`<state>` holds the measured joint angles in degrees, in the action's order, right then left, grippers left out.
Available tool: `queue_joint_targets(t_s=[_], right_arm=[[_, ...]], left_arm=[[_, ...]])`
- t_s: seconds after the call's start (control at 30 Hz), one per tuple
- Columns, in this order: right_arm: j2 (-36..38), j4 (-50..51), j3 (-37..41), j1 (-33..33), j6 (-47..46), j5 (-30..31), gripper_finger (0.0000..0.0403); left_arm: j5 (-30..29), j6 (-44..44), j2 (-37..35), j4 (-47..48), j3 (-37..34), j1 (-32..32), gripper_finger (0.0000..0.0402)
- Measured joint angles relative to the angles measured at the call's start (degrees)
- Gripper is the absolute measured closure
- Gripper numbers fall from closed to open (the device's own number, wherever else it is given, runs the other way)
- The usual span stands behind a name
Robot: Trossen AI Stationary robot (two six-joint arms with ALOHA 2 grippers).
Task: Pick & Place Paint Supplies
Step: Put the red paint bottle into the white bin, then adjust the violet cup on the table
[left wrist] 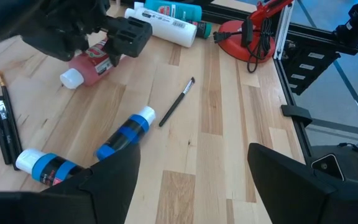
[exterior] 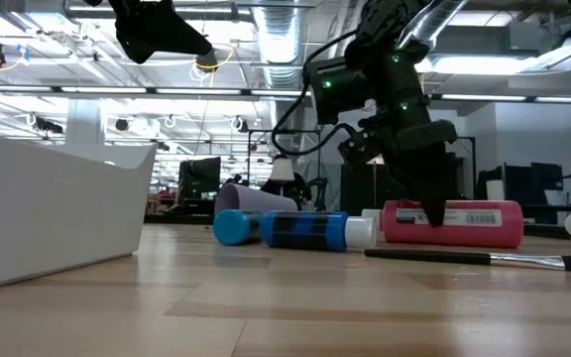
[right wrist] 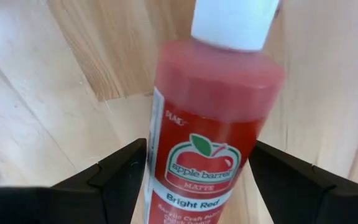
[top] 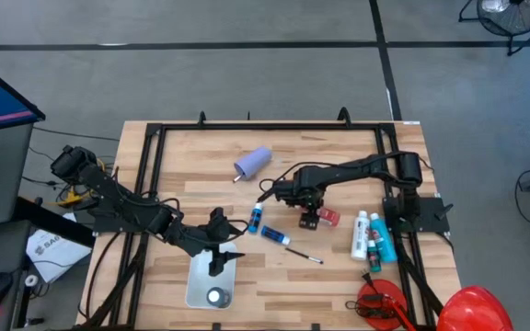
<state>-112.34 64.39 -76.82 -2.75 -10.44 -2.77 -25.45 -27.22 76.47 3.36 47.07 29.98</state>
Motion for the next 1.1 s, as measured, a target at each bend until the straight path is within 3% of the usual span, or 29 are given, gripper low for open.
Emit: queue_joint_targets(t_s=[0.3, 0.4, 0.5, 0.57, 0.67, 0.83, 0.93, 1.1], right_arm=[[7.8, 1.1, -9.3, -0.9, -0.2, 0.9, 0.0129], [11.0, -1.6, -12.0, -1.4, -2.4, 5.7, 0.0129], [13.5, -10.7, -12.1, -2.0, -8.6, 13.1, 0.0129], [13.7, -17.8, -12.1, -2.6, -11.1, 15.1, 0.0129], [13.3, -24.1, -12.1, -4.1, -7.2, 15.4, 0.0129], [9.1, -23.5, -12.1, -6.3, -6.4, 16.4, 0.0129], [6.1, -20.0, -12.0, -7.4, -7.0, 16.4, 0.0129], [2.4, -18.5, -12.0, -7.6, -8.1, 16.4, 0.0129]], left_arm=[[-0.1, 0.0, 0.0, -0.1, 0.0, 0.0, 0.011], [-0.3, 0.0, 0.0, -0.1, 0.0, 0.0, 0.011], [-0.4, 0.2, 0.0, -0.1, 0.0, 0.0, 0.011], [-0.5, 0.3, 0.0, 0.0, 0.0, 0.0, 0.011], [-0.5, 0.3, -0.1, 1.5, 0.0, 0.0, 0.011], [-2.1, 0.0, -1.6, 7.5, 0.0, 0.0, 0.011], [-6.1, -0.6, -3.3, 12.4, 0.0, 0.7, 0.011], [-18.9, -3.3, -8.8, 14.3, -4.9, 3.9, 0.0125]])
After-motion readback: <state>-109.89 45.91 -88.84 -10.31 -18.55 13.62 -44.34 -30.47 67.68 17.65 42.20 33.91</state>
